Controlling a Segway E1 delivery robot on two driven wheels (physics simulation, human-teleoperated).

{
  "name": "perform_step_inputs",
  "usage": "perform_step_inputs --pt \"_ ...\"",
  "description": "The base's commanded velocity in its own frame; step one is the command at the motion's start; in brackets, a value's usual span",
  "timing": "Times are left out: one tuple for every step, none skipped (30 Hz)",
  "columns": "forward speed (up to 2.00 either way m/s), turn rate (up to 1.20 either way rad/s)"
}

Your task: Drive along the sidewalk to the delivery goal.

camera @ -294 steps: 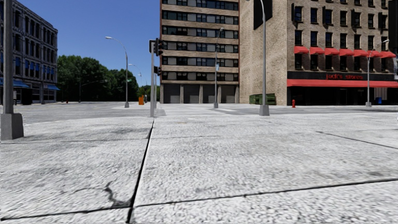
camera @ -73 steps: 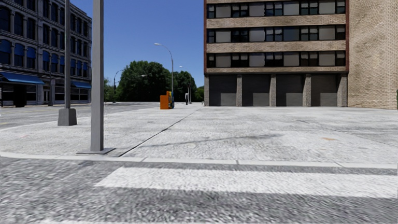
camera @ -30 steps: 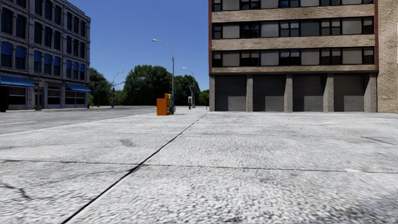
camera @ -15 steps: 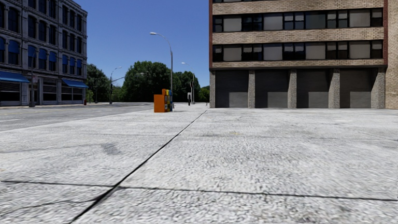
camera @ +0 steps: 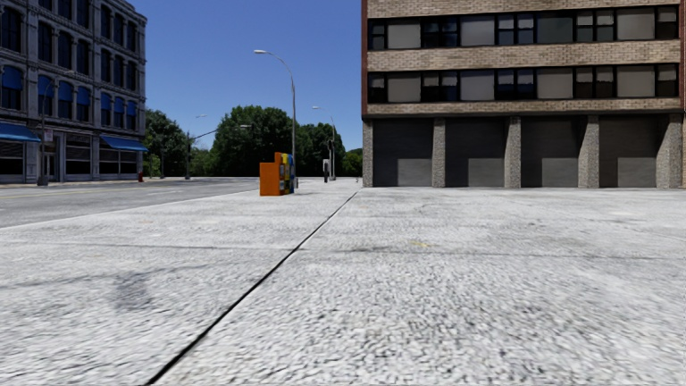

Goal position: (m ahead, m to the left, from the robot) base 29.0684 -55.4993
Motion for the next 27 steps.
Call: perform_step_inputs --pt "2.0 0.0" --pt "2.0 0.0" --pt "2.0 0.0" --pt "2.0 0.0" --pt "2.0 0.0" --pt "2.0 0.0" --pt "2.0 0.0" --pt "2.0 0.0" --pt "2.0 0.0" --pt "2.0 0.0" --pt "2.0 0.0" --pt "2.0 0.0" --pt "2.0 0.0" --pt "2.0 0.0" --pt "2.0 0.0" --pt "2.0 0.0" --pt "2.0 0.0" --pt "2.0 0.0" --pt "2.0 0.0" --pt "2.0 0.0" --pt "2.0 0.0" --pt "2.0 0.0" --pt "2.0 0.0" --pt "2.0 0.0" --pt "2.0 0.0" --pt "2.0 0.0" --pt "2.0 0.0"
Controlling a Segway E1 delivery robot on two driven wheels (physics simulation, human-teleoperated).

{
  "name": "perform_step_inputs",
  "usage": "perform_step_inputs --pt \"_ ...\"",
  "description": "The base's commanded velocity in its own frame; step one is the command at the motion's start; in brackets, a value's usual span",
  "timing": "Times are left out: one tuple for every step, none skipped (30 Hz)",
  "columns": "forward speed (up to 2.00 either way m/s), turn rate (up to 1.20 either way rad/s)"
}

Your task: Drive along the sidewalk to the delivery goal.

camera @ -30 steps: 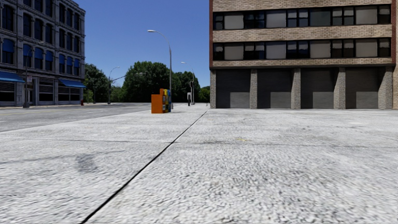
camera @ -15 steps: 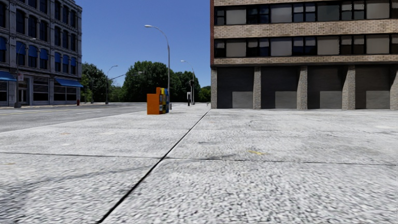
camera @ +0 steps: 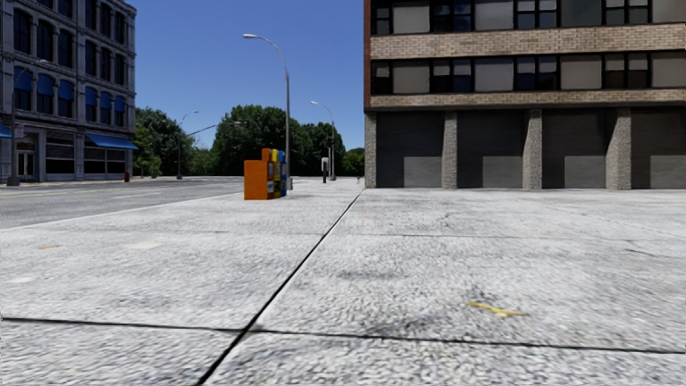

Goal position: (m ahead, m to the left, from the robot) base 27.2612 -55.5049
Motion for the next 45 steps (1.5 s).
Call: perform_step_inputs --pt "2.0 0.0" --pt "2.0 0.0" --pt "2.0 0.0" --pt "2.0 0.0" --pt "2.0 0.0" --pt "2.0 0.0" --pt "2.0 0.0" --pt "2.0 0.0" --pt "2.0 0.0" --pt "2.0 0.0" --pt "2.0 0.0" --pt "2.0 0.0" --pt "2.0 0.0" --pt "2.0 0.0" --pt "2.0 0.0" --pt "2.0 0.0" --pt "2.0 0.0" --pt "2.0 0.0" --pt "2.0 0.0" --pt "2.0 0.0" --pt "2.0 0.0" --pt "2.0 0.0" --pt "2.0 0.0" --pt "2.0 0.0" --pt "2.0 0.0" --pt "2.0 0.0" --pt "2.0 0.0" --pt "2.0 0.0" --pt "2.0 0.0" --pt "2.0 0.0" --pt "2.0 0.0" --pt "2.0 0.0" --pt "2.0 0.0" --pt "2.0 0.0" --pt "2.0 0.0" --pt "2.0 0.0" --pt "2.0 0.0" --pt "2.0 0.0" --pt "2.0 0.0" --pt "2.0 0.0" --pt "2.0 0.0" --pt "2.0 0.0" --pt "2.0 0.0" --pt "2.0 0.0" --pt "2.0 0.0"
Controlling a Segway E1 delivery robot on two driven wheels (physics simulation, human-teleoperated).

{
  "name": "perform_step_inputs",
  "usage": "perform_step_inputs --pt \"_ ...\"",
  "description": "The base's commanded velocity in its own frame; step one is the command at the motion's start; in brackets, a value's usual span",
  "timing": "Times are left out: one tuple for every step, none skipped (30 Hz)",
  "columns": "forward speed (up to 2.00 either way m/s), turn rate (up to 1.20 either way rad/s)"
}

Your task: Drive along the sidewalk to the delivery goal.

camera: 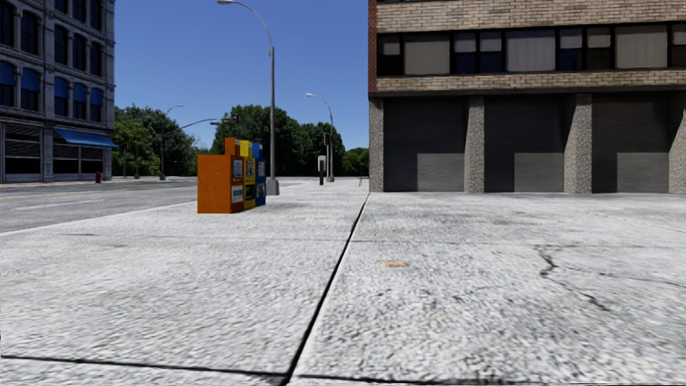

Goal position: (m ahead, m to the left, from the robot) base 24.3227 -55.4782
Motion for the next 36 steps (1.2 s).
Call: perform_step_inputs --pt "2.0 0.0" --pt "2.0 0.0" --pt "2.0 0.0" --pt "2.0 0.0" --pt "2.0 0.0" --pt "2.0 0.0" --pt "2.0 0.0" --pt "2.0 0.0" --pt "2.0 0.0" --pt "2.0 0.0" --pt "2.0 0.0" --pt "2.0 0.0" --pt "2.0 0.0" --pt "2.0 0.0" --pt "2.0 0.0" --pt "2.0 0.0" --pt "2.0 0.0" --pt "2.0 0.0" --pt "2.0 0.0" --pt "2.0 0.0" --pt "2.0 0.0" --pt "2.0 0.0" --pt "2.0 0.0" --pt "2.0 0.0" --pt "2.0 0.0" --pt "2.0 0.0" --pt "2.0 0.0" --pt "2.0 0.0" --pt "2.0 0.0" --pt "2.0 0.0" --pt "2.0 0.0" --pt "2.0 0.0" --pt "2.0 0.0" --pt "2.0 0.0" --pt "2.0 0.0" --pt "2.0 0.0"
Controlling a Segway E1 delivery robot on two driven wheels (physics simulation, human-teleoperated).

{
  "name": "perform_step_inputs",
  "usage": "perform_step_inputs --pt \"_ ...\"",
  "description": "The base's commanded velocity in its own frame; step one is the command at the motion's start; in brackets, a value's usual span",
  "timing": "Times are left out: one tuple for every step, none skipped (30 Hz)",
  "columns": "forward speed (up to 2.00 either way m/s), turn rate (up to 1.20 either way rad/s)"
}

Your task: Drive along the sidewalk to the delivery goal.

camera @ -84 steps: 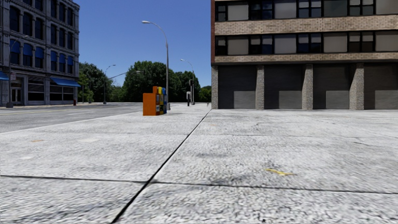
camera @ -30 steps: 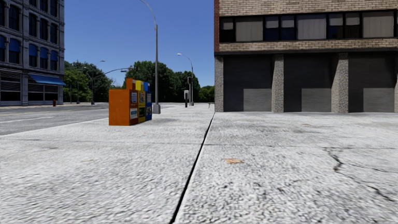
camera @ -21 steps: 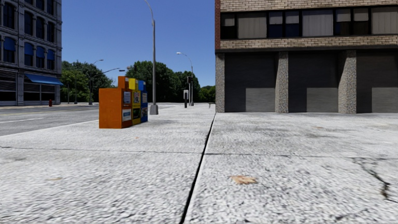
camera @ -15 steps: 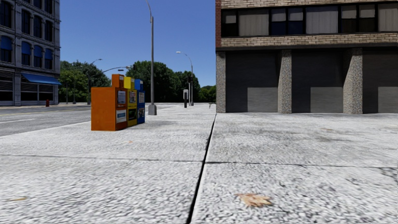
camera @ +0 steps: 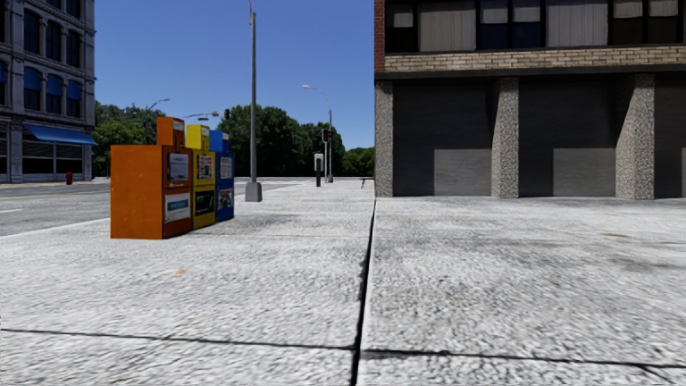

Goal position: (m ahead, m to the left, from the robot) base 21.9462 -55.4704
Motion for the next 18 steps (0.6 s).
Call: perform_step_inputs --pt "2.0 0.0" --pt "2.0 0.0" --pt "2.0 0.0" --pt "2.0 0.0" --pt "2.0 0.0" --pt "2.0 0.0" --pt "2.0 0.0" --pt "2.0 0.0" --pt "2.0 0.0" --pt "2.0 0.0" --pt "2.0 0.0" --pt "2.0 0.0" --pt "2.0 0.0" --pt "2.0 0.0" --pt "2.0 0.0" --pt "2.0 0.0" --pt "2.0 0.0" --pt "2.0 0.0"
